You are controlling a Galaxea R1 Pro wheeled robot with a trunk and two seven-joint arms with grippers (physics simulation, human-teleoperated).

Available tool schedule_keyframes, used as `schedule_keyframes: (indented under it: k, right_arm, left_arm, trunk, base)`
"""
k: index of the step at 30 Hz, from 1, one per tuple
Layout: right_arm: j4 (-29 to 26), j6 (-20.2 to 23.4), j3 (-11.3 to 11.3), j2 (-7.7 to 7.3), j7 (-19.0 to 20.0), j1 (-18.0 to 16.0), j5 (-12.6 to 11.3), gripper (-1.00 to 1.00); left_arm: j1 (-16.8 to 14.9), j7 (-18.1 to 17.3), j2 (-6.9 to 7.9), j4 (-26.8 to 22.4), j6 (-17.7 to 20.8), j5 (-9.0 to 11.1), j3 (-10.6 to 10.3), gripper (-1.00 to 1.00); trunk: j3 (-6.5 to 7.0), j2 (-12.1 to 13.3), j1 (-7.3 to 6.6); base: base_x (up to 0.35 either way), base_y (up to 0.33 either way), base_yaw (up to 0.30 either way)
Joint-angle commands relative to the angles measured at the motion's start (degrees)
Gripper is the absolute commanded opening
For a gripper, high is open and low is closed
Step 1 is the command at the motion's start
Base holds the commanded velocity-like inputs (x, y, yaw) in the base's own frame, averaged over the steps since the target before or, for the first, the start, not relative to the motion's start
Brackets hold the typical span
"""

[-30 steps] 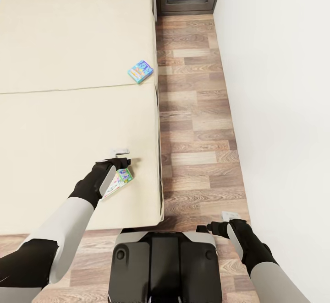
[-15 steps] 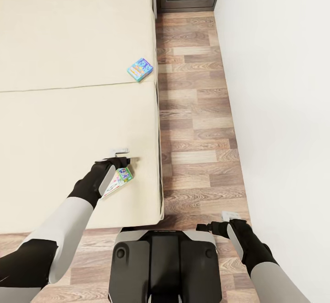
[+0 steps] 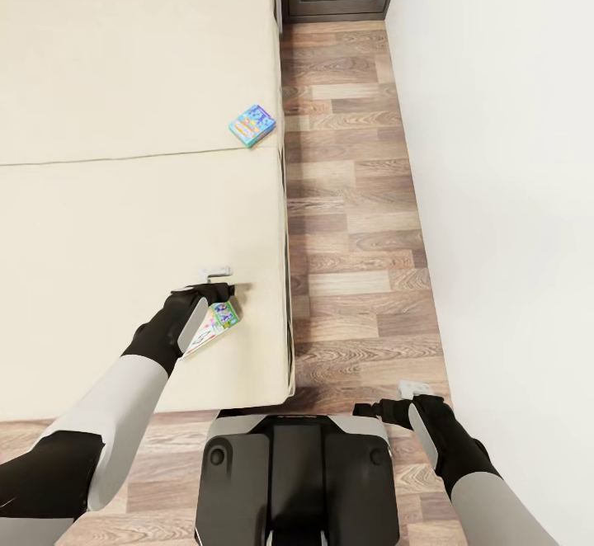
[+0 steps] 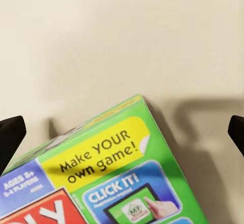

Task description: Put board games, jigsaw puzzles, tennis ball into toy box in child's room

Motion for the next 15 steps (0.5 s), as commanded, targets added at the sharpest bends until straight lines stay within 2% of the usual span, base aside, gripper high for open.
schedule_keyframes:
  k: [1,6,15]
  right_arm:
    - [-0.1,0.3,-0.2,0.02,0.1,0.0,-0.2,1.0]
    - [-0.1,0.3,-0.2,-0.01,0.0,0.0,-0.2,1.0]
    - [-0.1,0.3,-0.2,-0.01,0.0,0.0,-0.2,1.0]
  left_arm:
    - [0.0,0.5,0.04,-0.1,0.2,0.6,-0.2,1.0]
    - [0.0,0.5,0.07,-0.1,0.2,0.6,-0.3,1.0]
    - [0.0,0.5,0.21,-0.1,-0.1,0.6,-0.3,1.0]
  trunk:
    - [-0.06,-0.1,0.03]
    - [-0.06,-0.1,0.03]
    - [-0.06,-0.1,0.03]
  base:
    - [0.0,0.0,0.0]
    - [-0.011,0.0,0.0]
    - [-0.076,0.021,0.0]
